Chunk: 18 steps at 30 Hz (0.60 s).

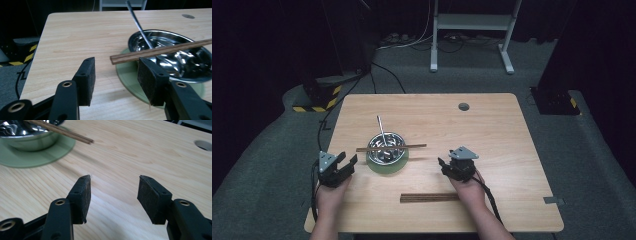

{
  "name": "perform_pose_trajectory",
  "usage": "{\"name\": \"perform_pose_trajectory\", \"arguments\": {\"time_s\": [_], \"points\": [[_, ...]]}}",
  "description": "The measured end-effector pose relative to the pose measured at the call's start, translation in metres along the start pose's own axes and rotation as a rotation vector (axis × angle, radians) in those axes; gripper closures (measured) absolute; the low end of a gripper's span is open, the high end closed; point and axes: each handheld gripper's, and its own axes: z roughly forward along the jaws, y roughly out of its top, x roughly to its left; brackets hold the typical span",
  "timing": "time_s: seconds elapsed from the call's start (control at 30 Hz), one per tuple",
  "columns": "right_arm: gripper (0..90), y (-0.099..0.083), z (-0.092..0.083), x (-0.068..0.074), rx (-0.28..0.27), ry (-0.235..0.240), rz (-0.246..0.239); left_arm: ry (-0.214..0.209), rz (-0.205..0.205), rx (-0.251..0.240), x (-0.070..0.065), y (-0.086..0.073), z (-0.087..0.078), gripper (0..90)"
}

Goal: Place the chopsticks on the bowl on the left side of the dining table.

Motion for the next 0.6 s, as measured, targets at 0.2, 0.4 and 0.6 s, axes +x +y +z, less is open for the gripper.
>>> {"name": "perform_pose_trajectory", "arguments": {"time_s": [0.2, 0.4, 0.6], "points": [[43.4, -0.022, -0.028, -0.028, -0.002, -0.039, 0.024, -0.028, 0.055, 0.054, -0.019, -0.008, -0.012, 45.6], [42.6, -0.049, -0.056, -0.066, 0.011, -0.085, 0.076, -0.058, 0.086, 0.141, -0.041, -0.023, -0.012, 42.2], [39.9, -0.085, -0.079, -0.107, 0.087, -0.153, 0.121, -0.053, 0.098, 0.253, -0.047, -0.044, -0.018, 38.5]]}}
